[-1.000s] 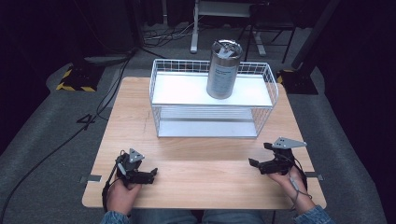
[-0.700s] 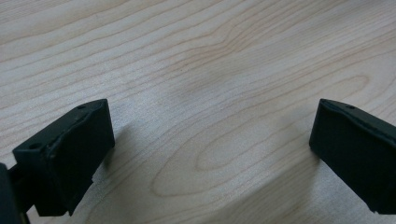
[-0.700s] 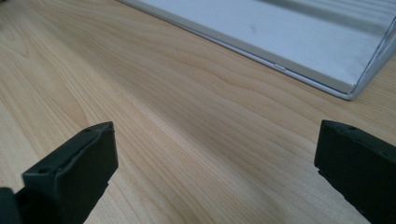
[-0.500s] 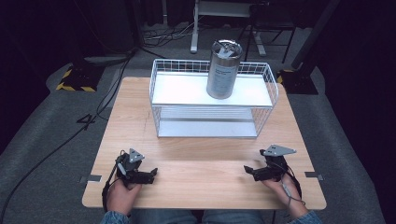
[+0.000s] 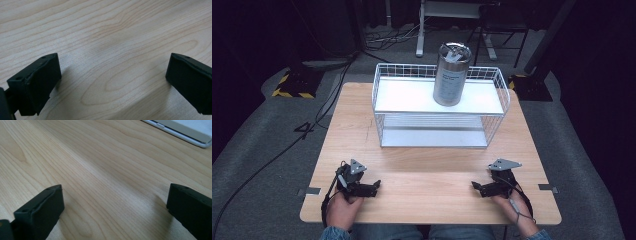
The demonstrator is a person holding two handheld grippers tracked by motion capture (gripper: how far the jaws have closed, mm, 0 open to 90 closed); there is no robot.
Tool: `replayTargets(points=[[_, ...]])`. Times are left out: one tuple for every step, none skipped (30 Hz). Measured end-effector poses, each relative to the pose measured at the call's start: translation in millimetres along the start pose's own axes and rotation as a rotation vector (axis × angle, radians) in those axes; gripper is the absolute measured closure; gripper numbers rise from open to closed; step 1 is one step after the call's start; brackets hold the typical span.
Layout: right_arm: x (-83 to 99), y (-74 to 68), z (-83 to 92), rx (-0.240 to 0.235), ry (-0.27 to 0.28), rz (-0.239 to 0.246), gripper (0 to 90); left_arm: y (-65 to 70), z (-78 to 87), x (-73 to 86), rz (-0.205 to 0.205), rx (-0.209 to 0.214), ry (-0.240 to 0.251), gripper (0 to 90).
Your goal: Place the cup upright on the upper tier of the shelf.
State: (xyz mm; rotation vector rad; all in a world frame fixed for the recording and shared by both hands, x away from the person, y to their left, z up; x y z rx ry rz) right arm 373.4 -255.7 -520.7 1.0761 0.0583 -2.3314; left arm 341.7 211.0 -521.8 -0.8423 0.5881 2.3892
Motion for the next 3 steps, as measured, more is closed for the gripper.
replayTargets(points=[[0.2, 0.0, 0.3, 0.001, -0.001, -0.001, 1.4, 0.1, 0.1, 0.0, 0.001, -0.001, 0.0, 0.5], [0.2, -0.1, 0.2, 0.002, 0.0, -0.002, 1.4, 0.2, 0.1, 0.1, 0.002, -0.002, 0.0, 0.5], [0.3, -0.1, 0.2, 0.002, 0.0, -0.002, 1.4, 0.4, 0.1, 0.2, 0.005, -0.004, 0.001, 0.5]])
Point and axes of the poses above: each handheld gripper's, and its own axes: z roughly backward along the jaws, x roughly out of its underside, y roughly to its right, the point moved 2 cm from there along -z, roughly forward along the jaws, and after that the axes turned 15 degrees about x, right-handed, at the moved point
